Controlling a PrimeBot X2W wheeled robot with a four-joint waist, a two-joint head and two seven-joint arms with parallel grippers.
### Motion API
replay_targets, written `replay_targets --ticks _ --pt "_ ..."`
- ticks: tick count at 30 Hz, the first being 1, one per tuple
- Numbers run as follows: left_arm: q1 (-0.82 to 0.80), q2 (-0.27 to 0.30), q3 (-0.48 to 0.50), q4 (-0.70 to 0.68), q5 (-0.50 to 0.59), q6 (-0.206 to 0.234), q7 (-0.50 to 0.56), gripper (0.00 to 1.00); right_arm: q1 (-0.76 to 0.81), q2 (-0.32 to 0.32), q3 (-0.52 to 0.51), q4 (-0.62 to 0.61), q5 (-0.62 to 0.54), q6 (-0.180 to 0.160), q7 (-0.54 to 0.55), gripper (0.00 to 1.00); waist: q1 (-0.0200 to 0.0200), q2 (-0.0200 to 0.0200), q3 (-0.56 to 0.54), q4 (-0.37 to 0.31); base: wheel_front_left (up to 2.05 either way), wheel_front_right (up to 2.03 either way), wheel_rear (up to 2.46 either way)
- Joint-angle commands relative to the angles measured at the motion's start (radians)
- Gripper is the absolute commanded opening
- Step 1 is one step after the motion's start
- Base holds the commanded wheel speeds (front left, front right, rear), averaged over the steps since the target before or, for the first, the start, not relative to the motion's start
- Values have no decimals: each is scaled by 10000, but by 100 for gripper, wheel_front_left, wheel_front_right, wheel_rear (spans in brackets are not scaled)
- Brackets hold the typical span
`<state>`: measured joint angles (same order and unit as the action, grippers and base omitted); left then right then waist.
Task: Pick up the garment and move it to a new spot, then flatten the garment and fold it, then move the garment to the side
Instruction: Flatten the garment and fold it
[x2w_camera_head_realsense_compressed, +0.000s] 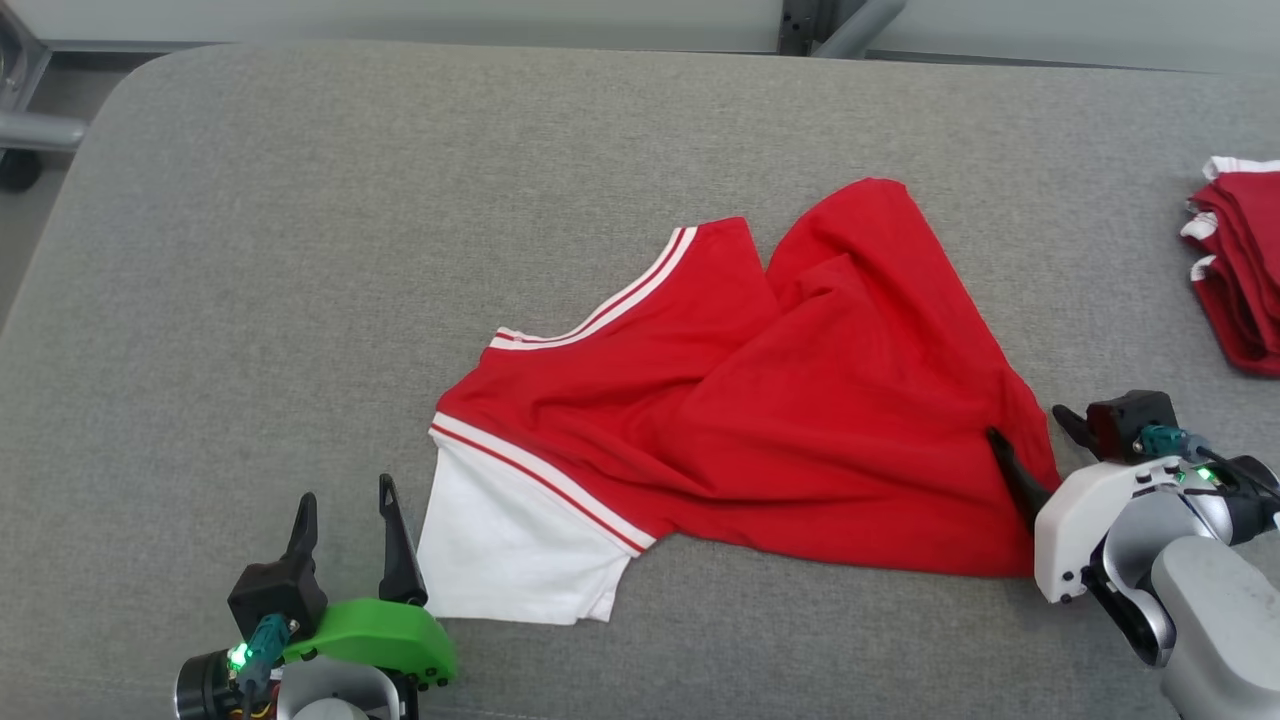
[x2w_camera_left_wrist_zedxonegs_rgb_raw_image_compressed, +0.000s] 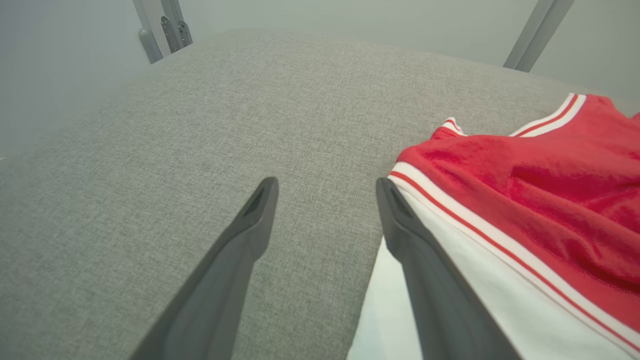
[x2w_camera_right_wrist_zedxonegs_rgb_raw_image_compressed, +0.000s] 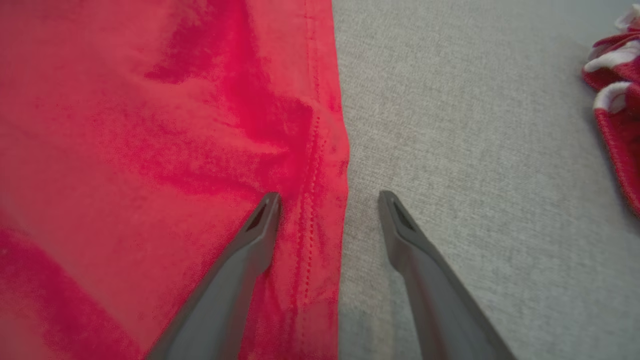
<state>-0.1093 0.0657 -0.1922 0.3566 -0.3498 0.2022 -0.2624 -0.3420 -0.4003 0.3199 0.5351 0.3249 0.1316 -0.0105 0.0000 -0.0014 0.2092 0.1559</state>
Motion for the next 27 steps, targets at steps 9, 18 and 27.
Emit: replay_targets --ticks 9,18,27 --pt "-180 -64 128 -79 13 -43 -33 100 -1231 -603 638 533 1079 -21 451 0 0 14 281 625 0 0 0" --pt "-364 -105 109 -96 79 -102 -33 100 -3180 -316 509 1664 822 -20 301 0 0 14 561 650 0 0 0" --pt "-674 -133 -24 -24 155 -197 -33 100 -4861 96 498 3813 -10 -20 -580 19 0 14 796 869 0 0 0"
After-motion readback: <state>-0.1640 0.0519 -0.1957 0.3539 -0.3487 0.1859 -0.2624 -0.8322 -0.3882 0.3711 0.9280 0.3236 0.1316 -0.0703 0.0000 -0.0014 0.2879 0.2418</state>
